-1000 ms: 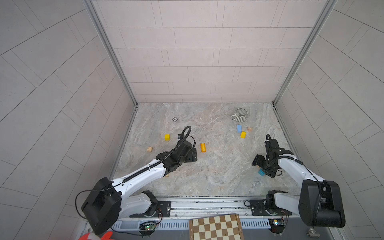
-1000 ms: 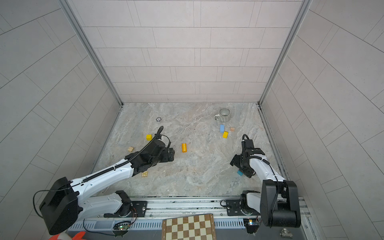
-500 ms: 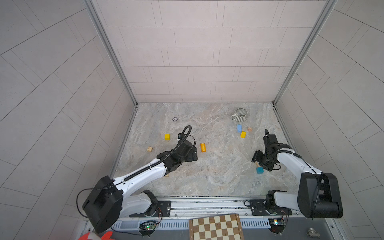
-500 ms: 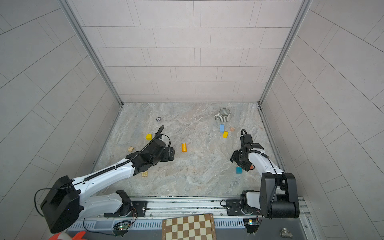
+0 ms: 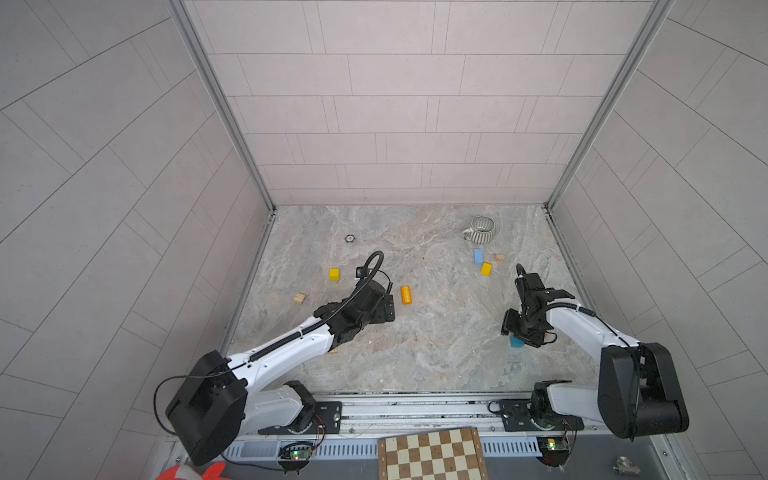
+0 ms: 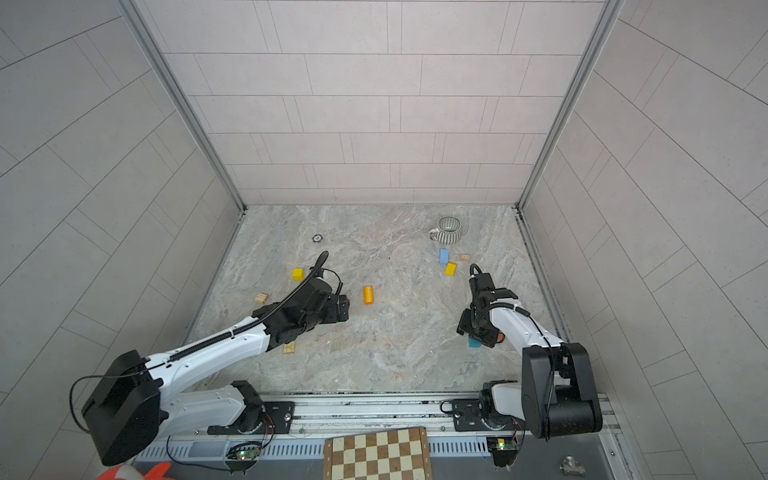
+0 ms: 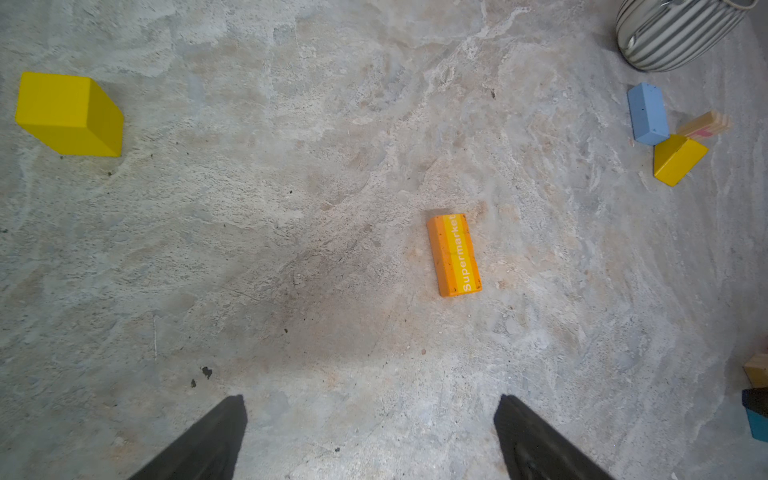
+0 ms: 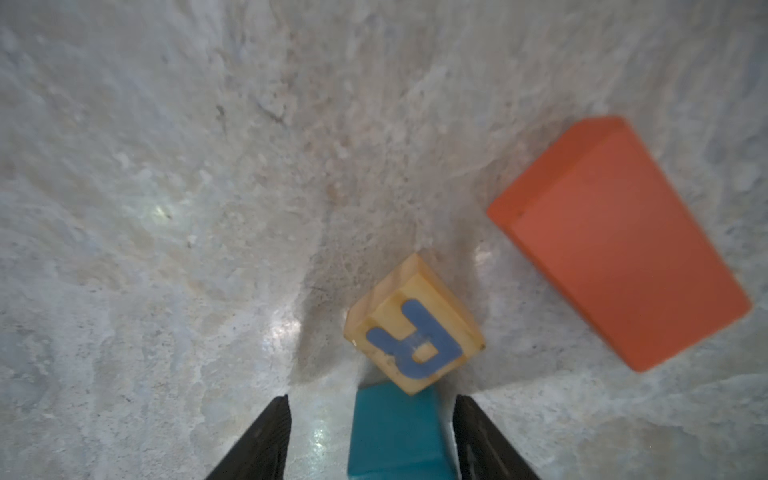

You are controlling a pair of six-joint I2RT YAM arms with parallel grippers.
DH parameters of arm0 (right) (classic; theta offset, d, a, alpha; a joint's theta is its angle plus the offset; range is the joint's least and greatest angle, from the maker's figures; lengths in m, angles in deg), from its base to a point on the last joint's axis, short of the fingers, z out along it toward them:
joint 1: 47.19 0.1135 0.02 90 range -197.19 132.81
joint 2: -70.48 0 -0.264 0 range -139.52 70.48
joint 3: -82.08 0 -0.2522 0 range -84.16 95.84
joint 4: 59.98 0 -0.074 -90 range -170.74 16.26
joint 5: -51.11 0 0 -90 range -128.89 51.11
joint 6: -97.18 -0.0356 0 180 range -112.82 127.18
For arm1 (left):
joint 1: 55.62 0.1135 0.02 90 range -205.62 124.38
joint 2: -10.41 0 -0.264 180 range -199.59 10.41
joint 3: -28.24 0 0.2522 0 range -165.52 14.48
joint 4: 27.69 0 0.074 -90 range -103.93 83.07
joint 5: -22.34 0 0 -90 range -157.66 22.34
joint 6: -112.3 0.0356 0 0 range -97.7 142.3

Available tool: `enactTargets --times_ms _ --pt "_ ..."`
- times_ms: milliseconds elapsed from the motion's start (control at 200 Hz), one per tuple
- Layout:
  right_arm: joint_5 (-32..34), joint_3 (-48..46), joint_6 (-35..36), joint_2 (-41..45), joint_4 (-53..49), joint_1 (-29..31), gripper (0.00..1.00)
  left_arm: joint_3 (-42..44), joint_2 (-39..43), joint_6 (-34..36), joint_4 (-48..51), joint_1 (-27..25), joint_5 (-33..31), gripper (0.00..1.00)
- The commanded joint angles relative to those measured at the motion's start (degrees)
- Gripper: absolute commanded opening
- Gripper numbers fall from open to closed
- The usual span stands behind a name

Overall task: Build the wood block tower
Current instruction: 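Move the right gripper to the teal cube and grasp it, then carry the teal cube to the orange block and set it beside it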

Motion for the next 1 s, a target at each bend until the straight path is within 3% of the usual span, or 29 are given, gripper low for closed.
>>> enactTargets --times_ms 0,430,635,991 --pt "2.96 -0.06 -1.39 1.91 -1.79 1.09 0.60 0.36 -0.33 0.12 0.08 -0.10 -0.64 1.00" --pt "3.22 0.03 -1.38 2.49 -1.66 1.80 0.22 -0.08 0.12 0.12 1.12 -0.10 -1.56 1.00" --pt "3.28 2.17 -0.43 3.49 -2.64 3.56 0.15 -0.93 2.22 -0.36 3.77 -0.10 -1.64 1.00" --pt "6.71 16.38 3.68 0.18 -7.35 14.20 0.14 -4.12 7.35 -0.77 12.07 0.25 -5.26 1.00"
